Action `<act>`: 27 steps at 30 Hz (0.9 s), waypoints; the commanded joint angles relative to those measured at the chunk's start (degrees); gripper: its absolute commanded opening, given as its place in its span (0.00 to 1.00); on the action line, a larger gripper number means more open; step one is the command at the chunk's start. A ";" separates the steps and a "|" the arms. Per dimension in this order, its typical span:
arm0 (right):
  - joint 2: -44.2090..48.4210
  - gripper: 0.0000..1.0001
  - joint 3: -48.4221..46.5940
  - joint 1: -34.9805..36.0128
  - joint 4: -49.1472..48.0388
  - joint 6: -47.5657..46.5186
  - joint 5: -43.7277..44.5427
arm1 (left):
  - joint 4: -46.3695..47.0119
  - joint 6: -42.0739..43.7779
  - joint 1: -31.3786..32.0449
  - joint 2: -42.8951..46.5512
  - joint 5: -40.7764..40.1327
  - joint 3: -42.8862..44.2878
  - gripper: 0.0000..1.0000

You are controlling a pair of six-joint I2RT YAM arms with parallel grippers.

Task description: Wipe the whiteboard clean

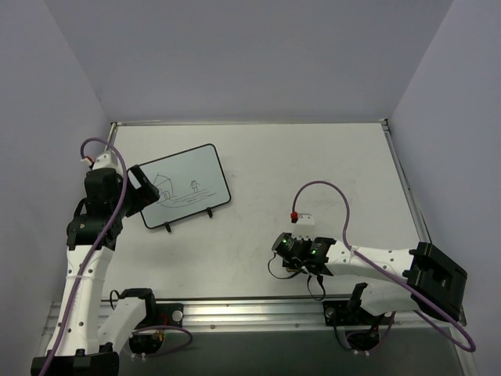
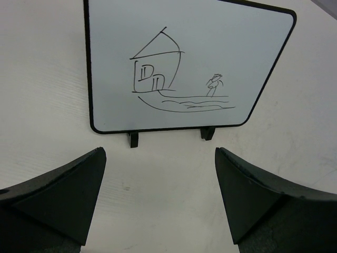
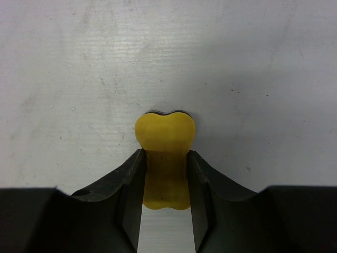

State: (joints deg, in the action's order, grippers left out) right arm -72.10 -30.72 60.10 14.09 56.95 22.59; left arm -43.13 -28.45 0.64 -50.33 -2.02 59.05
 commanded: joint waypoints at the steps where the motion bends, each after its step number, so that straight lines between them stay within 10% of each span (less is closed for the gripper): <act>1: 1.43 0.13 -3.73 0.55 2.79 -0.69 1.32 | -2.56 -2.04 -0.38 0.84 -7.72 3.18 0.94; 8: -4.18 0.13 -14.00 -0.85 -3.00 -7.10 2.64 | -7.75 -6.88 -5.47 0.93 -14.06 5.55 0.94; 14: -12.27 0.11 -23.59 -3.75 -10.73 -14.30 -0.08 | -3.37 -10.66 -13.97 0.32 -4.27 1.96 0.96; 27: -24.57 0.10 -38.44 -10.52 -20.41 -22.76 -8.70 | 25.90 -28.85 -24.11 13.85 12.74 -29.42 0.88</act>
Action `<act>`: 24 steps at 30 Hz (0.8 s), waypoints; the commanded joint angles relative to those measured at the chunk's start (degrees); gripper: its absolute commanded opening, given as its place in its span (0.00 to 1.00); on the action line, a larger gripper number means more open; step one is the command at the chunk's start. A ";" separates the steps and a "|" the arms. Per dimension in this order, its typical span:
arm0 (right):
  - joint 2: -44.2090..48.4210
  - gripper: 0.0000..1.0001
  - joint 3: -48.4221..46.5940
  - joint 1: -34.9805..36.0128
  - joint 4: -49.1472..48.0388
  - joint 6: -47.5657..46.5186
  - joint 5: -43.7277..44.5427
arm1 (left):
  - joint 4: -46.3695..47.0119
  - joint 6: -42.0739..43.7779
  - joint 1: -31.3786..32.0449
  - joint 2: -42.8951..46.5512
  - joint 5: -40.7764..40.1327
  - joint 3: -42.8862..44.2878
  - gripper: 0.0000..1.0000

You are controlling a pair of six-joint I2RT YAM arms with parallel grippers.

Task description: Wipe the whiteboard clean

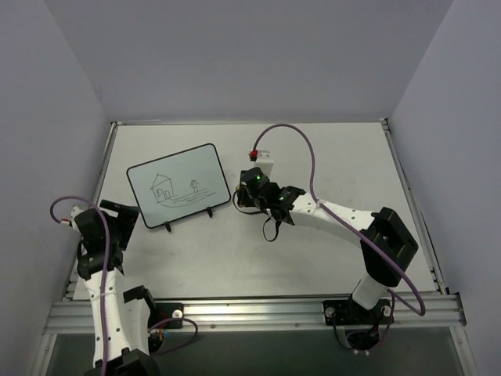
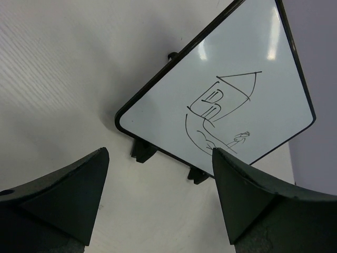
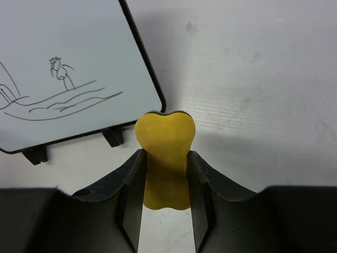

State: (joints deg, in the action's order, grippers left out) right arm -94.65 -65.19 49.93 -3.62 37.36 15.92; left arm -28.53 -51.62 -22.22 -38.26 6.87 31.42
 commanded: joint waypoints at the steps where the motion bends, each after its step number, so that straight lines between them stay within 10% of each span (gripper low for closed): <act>1: -2.72 0.10 -4.42 -0.80 -3.23 -3.61 -2.56 | 13.22 -6.12 -1.34 2.74 3.85 -2.84 0.88; 24: -21.01 0.08 -20.23 -0.63 -10.36 -8.18 -1.77 | 27.05 -2.27 -1.51 -4.10 6.14 -9.63 0.85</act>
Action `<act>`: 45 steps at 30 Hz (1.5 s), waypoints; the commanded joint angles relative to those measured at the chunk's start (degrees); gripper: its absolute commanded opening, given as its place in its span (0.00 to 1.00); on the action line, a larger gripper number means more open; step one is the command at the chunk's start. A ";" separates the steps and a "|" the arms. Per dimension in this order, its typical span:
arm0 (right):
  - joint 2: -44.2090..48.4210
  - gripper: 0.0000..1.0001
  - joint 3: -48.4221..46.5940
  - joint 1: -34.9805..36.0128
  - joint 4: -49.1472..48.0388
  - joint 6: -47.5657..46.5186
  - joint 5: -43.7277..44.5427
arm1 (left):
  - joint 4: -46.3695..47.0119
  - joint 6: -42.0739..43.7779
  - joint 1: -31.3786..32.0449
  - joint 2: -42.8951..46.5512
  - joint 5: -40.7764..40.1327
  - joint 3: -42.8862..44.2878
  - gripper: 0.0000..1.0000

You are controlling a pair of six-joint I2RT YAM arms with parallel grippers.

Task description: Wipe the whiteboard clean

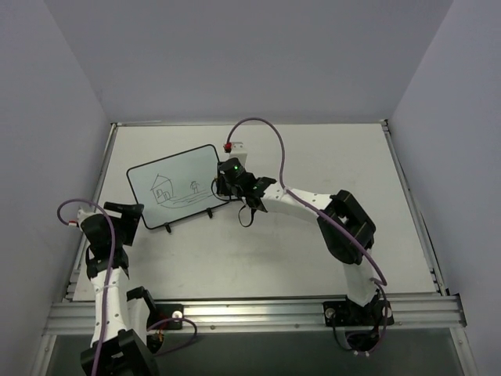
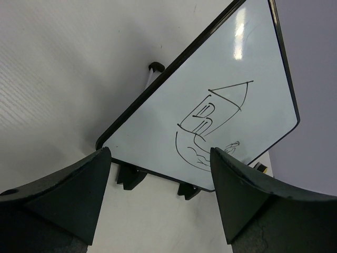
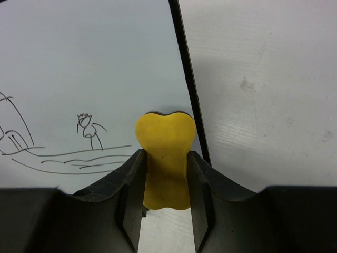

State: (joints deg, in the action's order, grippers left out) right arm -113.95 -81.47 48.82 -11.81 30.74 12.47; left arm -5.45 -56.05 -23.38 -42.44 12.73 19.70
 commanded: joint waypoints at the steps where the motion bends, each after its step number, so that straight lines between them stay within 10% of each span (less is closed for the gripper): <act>1: -2.23 0.08 -4.65 0.49 -1.73 -1.91 1.94 | 3.52 2.61 -0.44 -0.02 -0.07 2.35 0.85; 32: -10.68 0.06 -5.54 6.20 -6.64 -5.96 15.66 | 16.79 2.18 -0.35 -10.47 -2.80 0.25 0.77; 45: -11.56 0.04 -1.85 6.46 -9.28 -4.90 15.04 | 22.77 -1.95 -0.35 -15.13 -6.05 3.41 0.97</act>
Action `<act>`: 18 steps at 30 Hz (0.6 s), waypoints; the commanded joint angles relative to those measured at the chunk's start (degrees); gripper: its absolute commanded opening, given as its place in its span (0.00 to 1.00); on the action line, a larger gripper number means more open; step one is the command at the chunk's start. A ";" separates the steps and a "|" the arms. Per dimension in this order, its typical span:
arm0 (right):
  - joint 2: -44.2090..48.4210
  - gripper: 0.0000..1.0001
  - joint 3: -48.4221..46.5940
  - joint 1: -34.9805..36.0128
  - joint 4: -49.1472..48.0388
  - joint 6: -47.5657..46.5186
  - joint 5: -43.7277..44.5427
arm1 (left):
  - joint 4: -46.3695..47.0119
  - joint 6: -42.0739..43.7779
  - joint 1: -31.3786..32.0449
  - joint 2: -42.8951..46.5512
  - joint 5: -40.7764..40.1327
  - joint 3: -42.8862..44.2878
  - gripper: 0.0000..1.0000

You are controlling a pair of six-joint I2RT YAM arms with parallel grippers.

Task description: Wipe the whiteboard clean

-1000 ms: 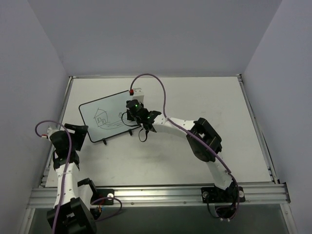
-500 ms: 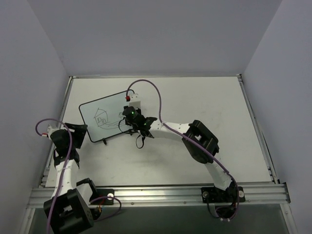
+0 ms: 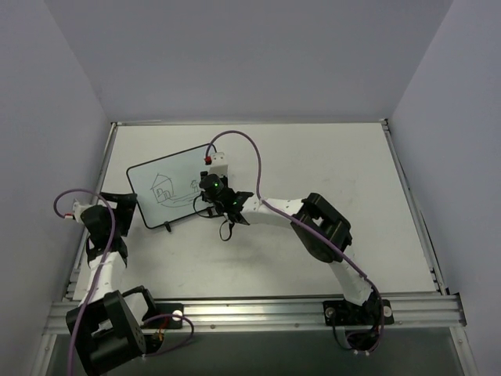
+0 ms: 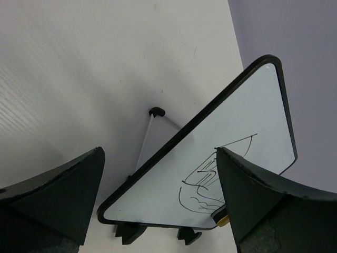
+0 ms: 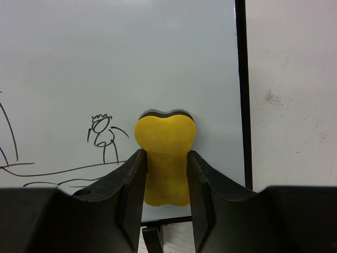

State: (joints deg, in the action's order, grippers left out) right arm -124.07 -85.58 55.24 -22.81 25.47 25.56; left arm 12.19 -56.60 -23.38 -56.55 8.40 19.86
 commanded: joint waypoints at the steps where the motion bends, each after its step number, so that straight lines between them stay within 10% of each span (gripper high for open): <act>1: -1.35 0.04 2.52 0.04 1.63 0.45 1.95 | 5.48 -2.02 -0.35 -1.97 -1.90 4.39 0.97; 18: -1.35 0.04 1.56 1.27 3.03 -1.22 2.91 | 35.57 -4.75 -0.44 -27.36 7.05 12.66 0.98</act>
State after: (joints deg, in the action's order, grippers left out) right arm -124.07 -84.84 55.99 -24.21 25.28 27.62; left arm 33.80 -61.32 -23.38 -78.94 11.09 30.37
